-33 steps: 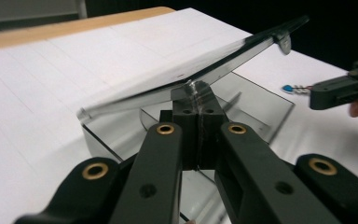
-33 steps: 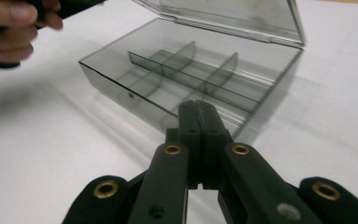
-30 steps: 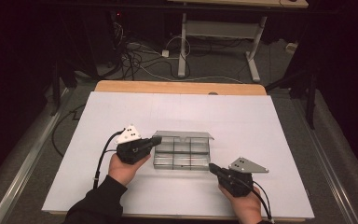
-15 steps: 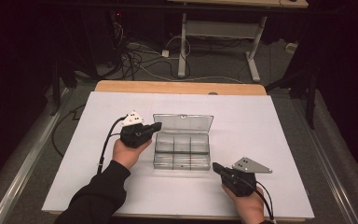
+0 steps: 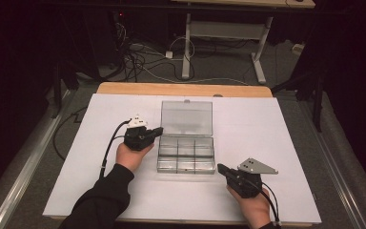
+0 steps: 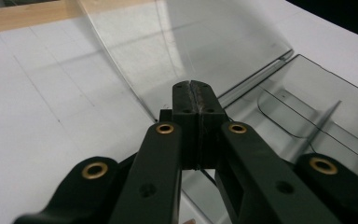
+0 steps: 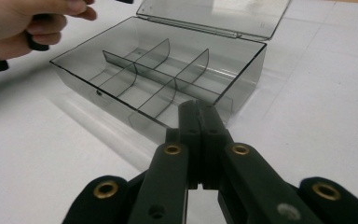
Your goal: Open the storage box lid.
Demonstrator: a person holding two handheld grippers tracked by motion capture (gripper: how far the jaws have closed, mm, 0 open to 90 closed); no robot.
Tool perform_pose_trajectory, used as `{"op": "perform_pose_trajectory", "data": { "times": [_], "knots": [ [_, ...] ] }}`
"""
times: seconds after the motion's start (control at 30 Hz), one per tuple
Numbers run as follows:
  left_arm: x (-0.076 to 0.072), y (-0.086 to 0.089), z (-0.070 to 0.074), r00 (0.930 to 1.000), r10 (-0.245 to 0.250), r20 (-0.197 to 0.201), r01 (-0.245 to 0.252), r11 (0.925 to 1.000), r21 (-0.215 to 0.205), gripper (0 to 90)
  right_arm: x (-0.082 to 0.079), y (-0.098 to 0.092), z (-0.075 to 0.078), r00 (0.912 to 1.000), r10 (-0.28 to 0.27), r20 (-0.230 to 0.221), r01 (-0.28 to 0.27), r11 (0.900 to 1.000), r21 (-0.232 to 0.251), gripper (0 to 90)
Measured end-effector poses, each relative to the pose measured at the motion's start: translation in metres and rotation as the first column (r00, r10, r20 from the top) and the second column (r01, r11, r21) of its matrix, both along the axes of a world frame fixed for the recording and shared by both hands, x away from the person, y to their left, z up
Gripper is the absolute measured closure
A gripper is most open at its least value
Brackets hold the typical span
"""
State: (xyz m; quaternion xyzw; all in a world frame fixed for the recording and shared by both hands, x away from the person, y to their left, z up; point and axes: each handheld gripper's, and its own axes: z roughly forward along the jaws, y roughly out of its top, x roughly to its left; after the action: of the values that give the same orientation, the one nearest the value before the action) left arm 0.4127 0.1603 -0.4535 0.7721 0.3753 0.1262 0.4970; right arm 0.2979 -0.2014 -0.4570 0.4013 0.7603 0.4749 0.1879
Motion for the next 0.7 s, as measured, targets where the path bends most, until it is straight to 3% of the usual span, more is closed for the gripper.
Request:
{"op": "perform_pose_trajectory", "data": {
  "times": [0.17, 0.3, 0.33, 0.43, 0.7],
  "knots": [
    [-0.037, 0.017, -0.011, 0.9999, 0.002, 0.014, -0.002, 1.0000, 0.001, 86.5, 0.009, -0.005, 0.000, 0.9996, -0.026, 0.010, 0.026, 0.999, -0.019, 90.0],
    [-0.055, 0.022, -0.021, 0.9997, -0.007, -0.024, 0.008, 0.9991, 0.042, 86.5, 0.018, -0.002, -0.002, 0.9991, -0.040, 0.009, 0.041, 0.998, -0.056, 90.0],
    [-0.058, 0.023, -0.021, 0.9997, -0.004, -0.024, 0.005, 0.9994, 0.036, 86.4, 0.021, 0.000, -0.002, 0.9990, -0.043, 0.013, 0.044, 0.997, -0.063, 90.0],
    [-0.063, 0.020, -0.022, 0.9997, -0.010, -0.022, 0.011, 0.9981, 0.060, 83.3, 0.036, 0.006, -0.002, 0.9983, -0.058, 0.009, 0.059, 0.994, -0.093, 90.0],
    [-0.063, 0.016, -0.024, 0.9994, -0.005, -0.033, 0.007, 0.9985, 0.054, 83.3, 0.076, 0.018, -0.002, 0.9957, -0.093, -0.008, 0.091, 0.986, -0.138, 90.0]
  ]
}}
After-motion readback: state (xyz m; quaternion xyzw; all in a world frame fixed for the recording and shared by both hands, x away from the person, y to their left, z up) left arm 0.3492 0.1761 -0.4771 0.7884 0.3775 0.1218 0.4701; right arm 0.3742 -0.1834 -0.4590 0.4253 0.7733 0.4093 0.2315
